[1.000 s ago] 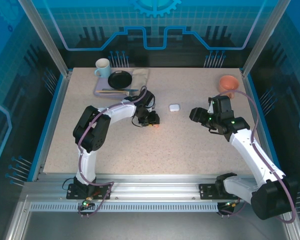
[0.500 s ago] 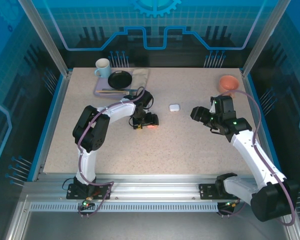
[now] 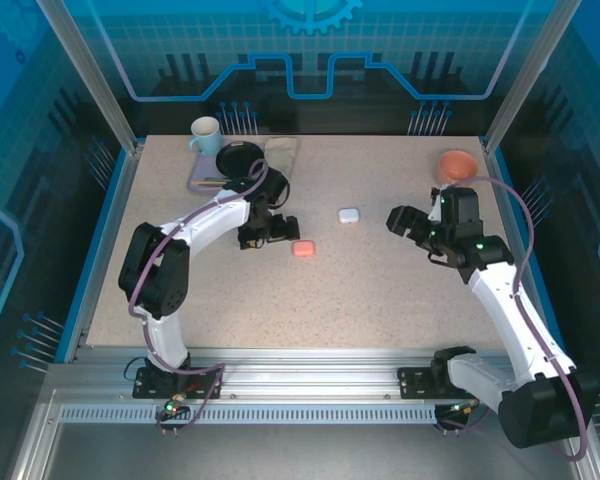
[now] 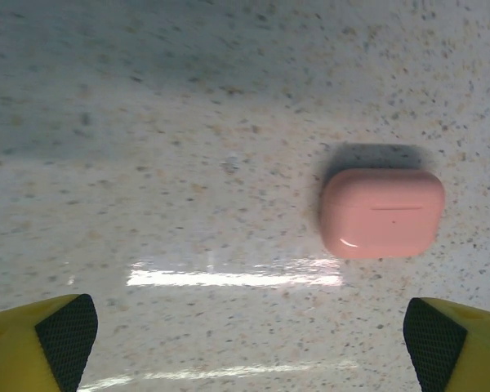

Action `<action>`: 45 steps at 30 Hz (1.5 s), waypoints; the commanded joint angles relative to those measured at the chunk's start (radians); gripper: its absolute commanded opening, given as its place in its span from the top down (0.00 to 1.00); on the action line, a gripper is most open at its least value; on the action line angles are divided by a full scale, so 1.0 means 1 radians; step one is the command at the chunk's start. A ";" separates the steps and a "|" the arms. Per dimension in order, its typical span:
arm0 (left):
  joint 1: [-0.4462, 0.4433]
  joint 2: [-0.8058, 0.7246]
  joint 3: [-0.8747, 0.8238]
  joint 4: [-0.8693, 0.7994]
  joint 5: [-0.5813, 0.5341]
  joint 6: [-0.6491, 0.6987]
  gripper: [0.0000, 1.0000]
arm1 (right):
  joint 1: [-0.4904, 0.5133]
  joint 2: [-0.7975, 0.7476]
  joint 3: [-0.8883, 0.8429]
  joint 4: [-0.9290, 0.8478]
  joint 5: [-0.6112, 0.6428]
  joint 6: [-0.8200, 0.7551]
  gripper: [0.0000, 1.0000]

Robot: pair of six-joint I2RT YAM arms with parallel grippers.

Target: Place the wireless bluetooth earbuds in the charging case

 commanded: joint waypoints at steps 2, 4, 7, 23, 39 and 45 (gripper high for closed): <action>0.013 -0.115 -0.038 -0.056 -0.099 0.030 0.01 | -0.027 -0.017 0.054 -0.047 0.020 -0.059 0.09; 0.014 -0.182 -0.045 -0.029 -0.126 0.047 0.01 | -0.030 -0.014 0.064 -0.058 0.050 -0.076 0.00; 0.014 -0.291 -0.049 0.022 -0.191 0.083 0.01 | -0.033 -0.005 0.076 -0.061 0.095 -0.107 0.00; 0.015 -0.718 -0.576 0.755 -0.516 0.545 0.01 | -0.062 0.036 -0.099 0.289 0.549 -0.365 0.00; 0.199 -0.716 -1.027 1.318 -0.472 0.655 0.01 | -0.062 0.138 -0.476 0.912 0.463 -0.484 0.00; 0.277 -0.610 -1.087 1.460 -0.368 0.635 0.01 | -0.053 0.199 -0.566 1.124 0.430 -0.525 0.00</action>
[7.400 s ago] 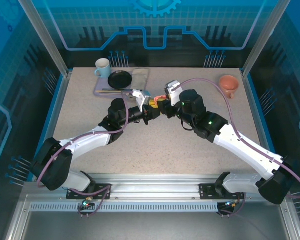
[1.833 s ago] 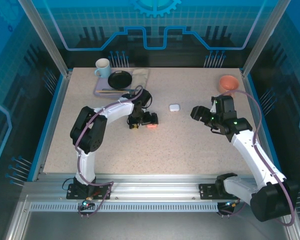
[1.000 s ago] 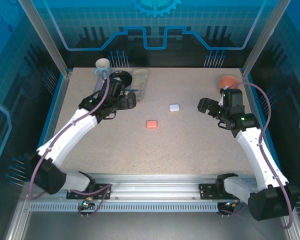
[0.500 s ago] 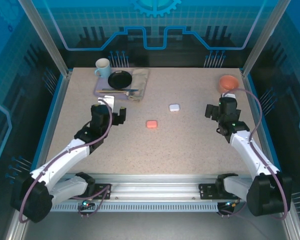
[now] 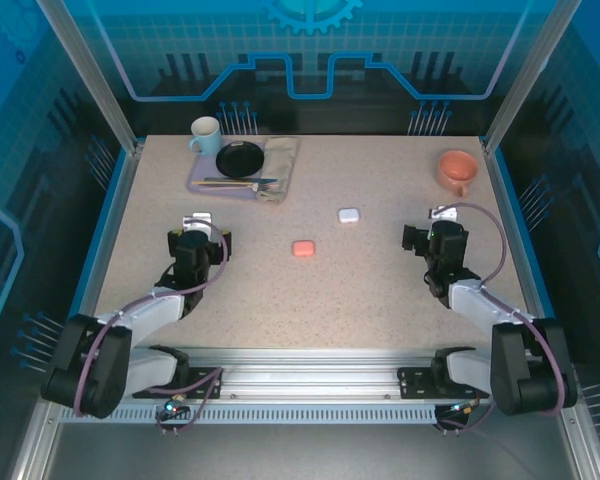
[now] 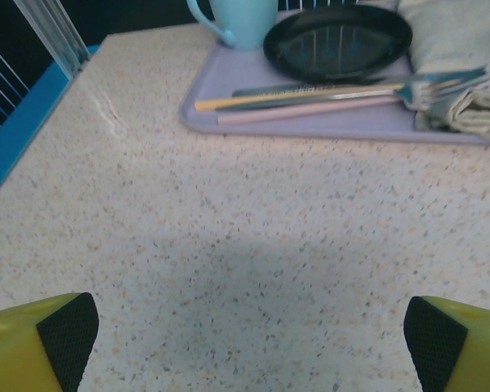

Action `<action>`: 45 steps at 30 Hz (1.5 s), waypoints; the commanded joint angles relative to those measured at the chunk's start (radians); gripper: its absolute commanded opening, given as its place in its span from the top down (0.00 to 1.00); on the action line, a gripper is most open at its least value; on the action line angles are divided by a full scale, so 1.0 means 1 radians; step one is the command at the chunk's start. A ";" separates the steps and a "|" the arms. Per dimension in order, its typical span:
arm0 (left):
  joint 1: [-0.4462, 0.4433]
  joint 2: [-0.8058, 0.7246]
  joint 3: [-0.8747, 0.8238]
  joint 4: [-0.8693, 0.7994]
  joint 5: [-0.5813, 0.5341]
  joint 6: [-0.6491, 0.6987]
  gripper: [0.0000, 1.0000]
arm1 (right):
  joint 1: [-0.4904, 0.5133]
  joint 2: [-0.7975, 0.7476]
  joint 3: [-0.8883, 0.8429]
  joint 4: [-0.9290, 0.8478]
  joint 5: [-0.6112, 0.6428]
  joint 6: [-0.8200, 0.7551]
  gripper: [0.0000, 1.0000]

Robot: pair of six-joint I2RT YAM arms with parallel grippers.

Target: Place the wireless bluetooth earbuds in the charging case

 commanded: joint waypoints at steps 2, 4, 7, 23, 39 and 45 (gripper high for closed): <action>0.062 0.050 -0.031 0.208 0.120 -0.007 0.01 | 0.003 0.047 -0.060 0.247 -0.036 -0.037 0.00; 0.086 0.075 -0.023 0.233 0.176 -0.020 0.01 | 0.004 0.064 -0.068 0.297 -0.056 -0.055 0.00; 0.106 0.136 0.006 0.256 0.261 -0.007 0.01 | 0.005 0.089 -0.061 0.324 -0.096 -0.091 0.00; 0.226 0.302 0.063 0.303 0.482 -0.069 0.01 | -0.024 0.292 0.000 0.409 -0.241 -0.136 0.00; 0.218 0.300 0.061 0.306 0.459 -0.063 0.01 | -0.022 0.296 0.014 0.385 -0.301 -0.163 0.00; 0.218 0.300 0.061 0.305 0.459 -0.063 0.01 | -0.039 0.294 0.014 0.385 -0.344 -0.161 0.00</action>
